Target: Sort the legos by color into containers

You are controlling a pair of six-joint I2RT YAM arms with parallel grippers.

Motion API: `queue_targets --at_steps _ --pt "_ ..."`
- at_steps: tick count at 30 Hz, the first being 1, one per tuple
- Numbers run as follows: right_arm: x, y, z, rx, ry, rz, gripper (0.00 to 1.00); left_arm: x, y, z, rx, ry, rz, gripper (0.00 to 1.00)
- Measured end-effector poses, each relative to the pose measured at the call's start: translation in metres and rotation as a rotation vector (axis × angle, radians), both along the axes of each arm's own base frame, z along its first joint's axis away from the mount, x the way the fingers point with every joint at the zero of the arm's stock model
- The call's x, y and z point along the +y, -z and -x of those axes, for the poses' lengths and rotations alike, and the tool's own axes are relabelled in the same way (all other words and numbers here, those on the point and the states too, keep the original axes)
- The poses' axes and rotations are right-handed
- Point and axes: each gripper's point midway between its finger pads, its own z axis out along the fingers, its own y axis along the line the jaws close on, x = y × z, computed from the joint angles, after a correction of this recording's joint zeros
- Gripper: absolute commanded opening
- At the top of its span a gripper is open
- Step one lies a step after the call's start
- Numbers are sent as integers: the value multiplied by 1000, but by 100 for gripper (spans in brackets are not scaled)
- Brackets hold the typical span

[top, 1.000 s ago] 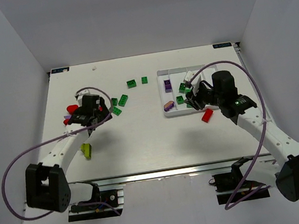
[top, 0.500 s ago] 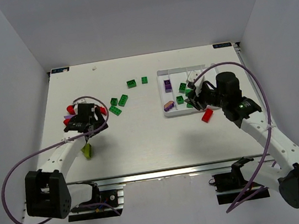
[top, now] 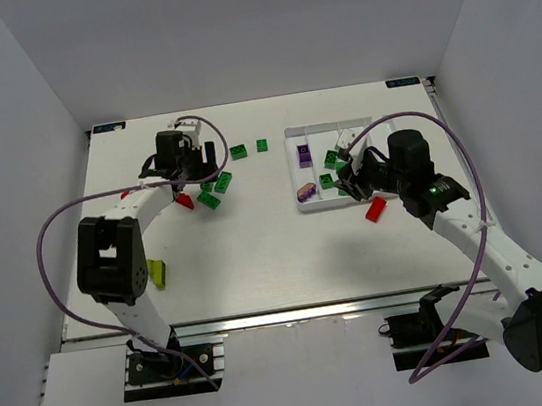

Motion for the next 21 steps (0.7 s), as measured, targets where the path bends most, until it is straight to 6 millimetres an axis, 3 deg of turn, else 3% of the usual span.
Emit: queue_targets --at_steps 4,8,15,21 --pt "1 0 1 4 -7 -4 43 -1 18 -26 26 25 -63 75" --pt "3 5 0 21 -15 -2 43 3 37 -40 71 21 -116 72" --pt "4 16 -3 53 -15 9 43 13 48 -40 96 -17 -164 71" --pt "4 16 -3 53 -15 9 43 9 59 -37 120 -9 -171 66"
